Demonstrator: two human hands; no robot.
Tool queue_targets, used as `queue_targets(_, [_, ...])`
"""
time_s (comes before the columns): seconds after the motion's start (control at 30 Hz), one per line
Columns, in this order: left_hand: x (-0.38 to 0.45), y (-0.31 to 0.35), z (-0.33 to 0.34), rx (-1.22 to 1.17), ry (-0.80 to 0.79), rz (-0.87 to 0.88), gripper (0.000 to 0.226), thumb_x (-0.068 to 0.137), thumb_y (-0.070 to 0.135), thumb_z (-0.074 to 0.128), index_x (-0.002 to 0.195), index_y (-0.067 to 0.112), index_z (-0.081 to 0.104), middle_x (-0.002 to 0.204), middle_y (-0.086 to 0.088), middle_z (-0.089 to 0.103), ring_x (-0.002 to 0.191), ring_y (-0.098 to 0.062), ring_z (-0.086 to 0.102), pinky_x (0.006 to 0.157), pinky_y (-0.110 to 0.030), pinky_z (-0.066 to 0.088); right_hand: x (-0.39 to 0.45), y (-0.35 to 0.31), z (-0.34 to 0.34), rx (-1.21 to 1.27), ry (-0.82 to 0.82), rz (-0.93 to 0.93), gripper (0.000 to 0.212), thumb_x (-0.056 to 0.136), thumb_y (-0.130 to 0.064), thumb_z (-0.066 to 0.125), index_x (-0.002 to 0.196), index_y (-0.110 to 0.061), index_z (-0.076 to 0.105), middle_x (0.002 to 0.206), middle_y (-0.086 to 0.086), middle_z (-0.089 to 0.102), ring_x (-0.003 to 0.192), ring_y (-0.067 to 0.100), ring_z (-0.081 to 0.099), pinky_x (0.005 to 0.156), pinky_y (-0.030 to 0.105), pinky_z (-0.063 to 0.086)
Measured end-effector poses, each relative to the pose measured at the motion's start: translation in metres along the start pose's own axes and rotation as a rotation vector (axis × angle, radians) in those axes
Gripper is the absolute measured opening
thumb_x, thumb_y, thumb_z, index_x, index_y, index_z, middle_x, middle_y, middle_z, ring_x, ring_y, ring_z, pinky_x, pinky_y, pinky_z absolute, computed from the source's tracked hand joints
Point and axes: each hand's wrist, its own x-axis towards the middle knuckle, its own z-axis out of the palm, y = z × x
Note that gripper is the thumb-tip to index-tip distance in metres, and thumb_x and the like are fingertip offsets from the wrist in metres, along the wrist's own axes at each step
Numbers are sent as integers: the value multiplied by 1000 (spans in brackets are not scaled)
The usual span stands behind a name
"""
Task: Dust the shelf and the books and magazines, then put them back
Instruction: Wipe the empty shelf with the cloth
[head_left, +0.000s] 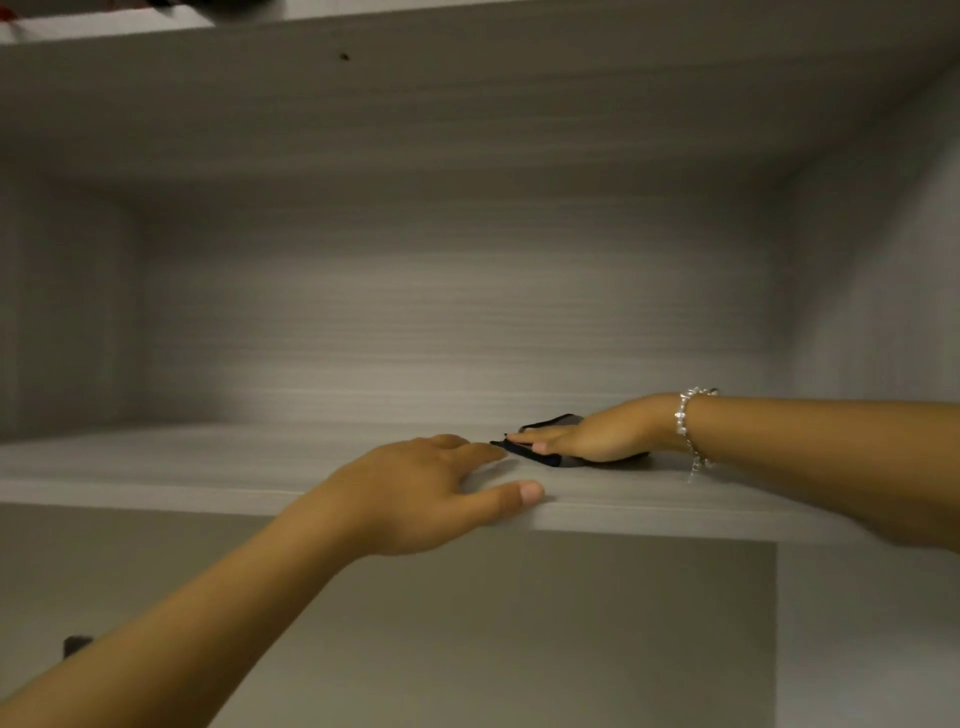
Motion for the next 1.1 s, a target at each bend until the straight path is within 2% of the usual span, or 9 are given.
queue_targets(0.13, [-2, 0, 0, 20, 6, 20, 91, 67, 92, 7, 145, 48, 23, 150, 16, 33, 133, -10, 37, 110, -30, 30, -33, 9, 11, 30, -21, 28, 45, 102, -46, 18, 146, -49, 8, 155, -22, 2, 144, 8, 4, 117, 33, 0])
queue_targets(0.27, [-2, -1, 1, 37, 6, 25, 101, 55, 93, 1, 144, 51, 20, 151, 17, 32, 134, -9, 36, 109, -29, 29, -53, 26, 21, 78, 23, 29, 44, 100, -50, 19, 143, -54, 10, 154, -27, 2, 144, 4, 4, 119, 36, -1])
queue_targets(0.47, [-1, 0, 0, 7, 17, 23, 102, 54, 93, 4, 144, 50, 23, 151, 14, 33, 136, -11, 35, 109, -28, 27, -71, 44, 19, 48, 75, 246, 48, 101, -50, 16, 148, -42, 10, 156, -18, 8, 144, 8, 9, 115, 30, 1])
queue_targets(0.6, [-2, 0, 0, 4, 9, 41, 104, 52, 93, 3, 144, 48, 24, 151, 12, 34, 136, -12, 36, 110, -30, 28, -81, 35, 26, 137, 105, 215, 49, 99, -53, 20, 147, -44, 14, 156, -20, 7, 144, 6, 7, 117, 32, 0])
queue_targets(0.7, [-2, -3, 1, 12, 20, 54, 109, 49, 97, -1, 144, 50, 23, 149, 15, 35, 134, -11, 37, 109, -31, 30, -106, 22, 35, 258, 156, 149, 48, 97, -55, 24, 145, -49, 22, 150, -28, 15, 139, -1, 14, 109, 21, 8])
queue_targets(0.8, [-2, -3, 2, 22, 33, 54, 117, 43, 100, -7, 144, 50, 23, 149, 15, 36, 133, -11, 39, 108, -30, 31, -122, 12, 43, 207, 177, 149, 55, 96, -57, 19, 147, -39, 25, 152, -19, 25, 134, 0, 24, 100, 12, 20])
queue_targets(0.87, [-2, -2, 1, 27, 34, 50, 117, 42, 100, -7, 144, 49, 22, 149, 14, 36, 133, -12, 38, 108, -31, 31, -122, 12, 44, 189, 197, 162, 56, 96, -57, 17, 147, -37, 26, 152, -17, 27, 138, 6, 25, 103, 14, 20])
queue_targets(0.97, [-3, 0, 0, 22, 28, 35, 119, 41, 100, -5, 145, 48, 22, 151, 10, 34, 137, -14, 35, 111, -33, 29, -123, 28, 38, 246, 206, 247, 54, 96, -57, 20, 146, -39, 25, 146, -26, 23, 140, 2, 18, 109, 21, 10])
queue_targets(1.1, [-2, 0, 0, 14, 12, 26, 121, 39, 101, -5, 145, 48, 21, 153, 8, 33, 138, -16, 34, 112, -35, 28, -130, 64, 34, 213, 203, 446, 57, 97, -58, 17, 148, -34, 23, 155, -12, 21, 143, 12, 18, 115, 30, 8])
